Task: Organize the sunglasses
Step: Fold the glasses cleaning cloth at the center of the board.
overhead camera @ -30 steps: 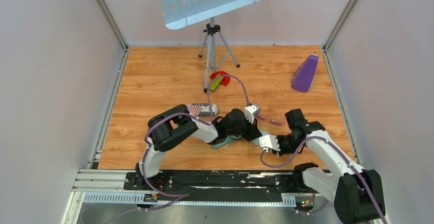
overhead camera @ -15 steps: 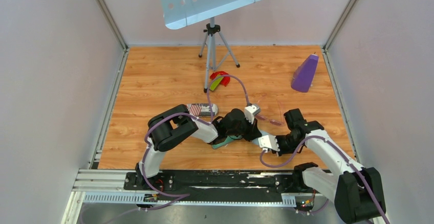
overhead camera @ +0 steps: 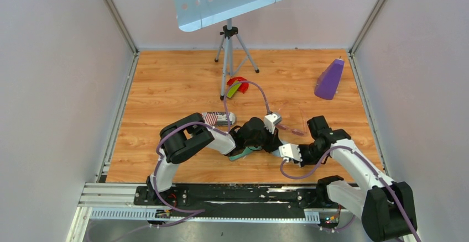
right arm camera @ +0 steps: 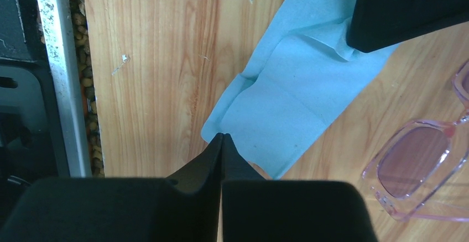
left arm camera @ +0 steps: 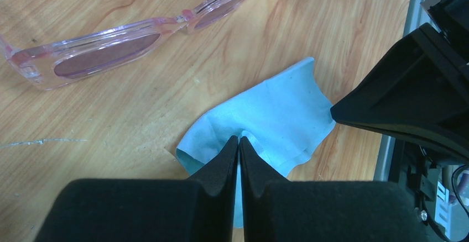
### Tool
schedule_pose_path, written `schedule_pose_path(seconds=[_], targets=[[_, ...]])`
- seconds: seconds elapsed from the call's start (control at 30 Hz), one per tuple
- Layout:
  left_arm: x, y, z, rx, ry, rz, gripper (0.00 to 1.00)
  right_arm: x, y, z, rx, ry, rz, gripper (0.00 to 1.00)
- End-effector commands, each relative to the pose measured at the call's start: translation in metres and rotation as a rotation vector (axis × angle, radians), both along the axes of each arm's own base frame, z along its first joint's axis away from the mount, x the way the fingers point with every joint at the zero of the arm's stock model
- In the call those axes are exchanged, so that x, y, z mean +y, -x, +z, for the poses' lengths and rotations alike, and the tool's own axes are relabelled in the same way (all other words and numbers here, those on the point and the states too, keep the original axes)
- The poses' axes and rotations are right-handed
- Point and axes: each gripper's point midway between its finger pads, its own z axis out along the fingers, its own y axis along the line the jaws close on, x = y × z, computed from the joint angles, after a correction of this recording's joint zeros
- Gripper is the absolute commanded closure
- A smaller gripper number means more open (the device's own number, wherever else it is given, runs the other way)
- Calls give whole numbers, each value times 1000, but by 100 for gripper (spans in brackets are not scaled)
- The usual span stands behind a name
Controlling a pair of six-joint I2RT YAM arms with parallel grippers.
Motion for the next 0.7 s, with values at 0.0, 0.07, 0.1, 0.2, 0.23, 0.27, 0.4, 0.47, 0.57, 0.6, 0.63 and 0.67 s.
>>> schedule_pose_path(seconds=[0.0, 0.07, 0.1, 0.2, 0.23, 0.27, 0.4, 0.47, 0.57, 0.6, 0.63, 0.67], targets=[[-2, -5, 8, -24, 38, 1, 93, -3, 5, 10, 16, 28, 6, 100], [-2, -5, 10, -29, 41, 0, 93, -5, 6, 11, 14, 39, 5, 100], [-2, -4, 10, -29, 41, -3, 93, -6, 6, 11, 14, 43, 6, 100], [-1, -3, 11, -25, 42, -5, 93, -8, 10, 9, 17, 52, 17, 100], [-1, -2, 11, -24, 42, -6, 93, -9, 11, 9, 19, 54, 17, 100], [0, -2, 11, -20, 42, -5, 93, -9, 12, 8, 22, 55, 15, 100], [4, 0, 11, -22, 46, 2, 93, -10, 15, 9, 25, 54, 11, 100], [4, 1, 12, -24, 47, -2, 93, -9, 16, 11, 23, 48, 10, 100], [3, 2, 15, -27, 64, -9, 93, -8, 17, 11, 26, 39, 10, 100], [3, 1, 19, -34, 81, -8, 93, -7, 18, 11, 30, 36, 9, 100], [3, 1, 22, -41, 93, -7, 93, -6, 17, 11, 30, 33, 7, 100], [4, 1, 26, -49, 104, -5, 93, -6, 16, 11, 27, 30, 2, 100]])
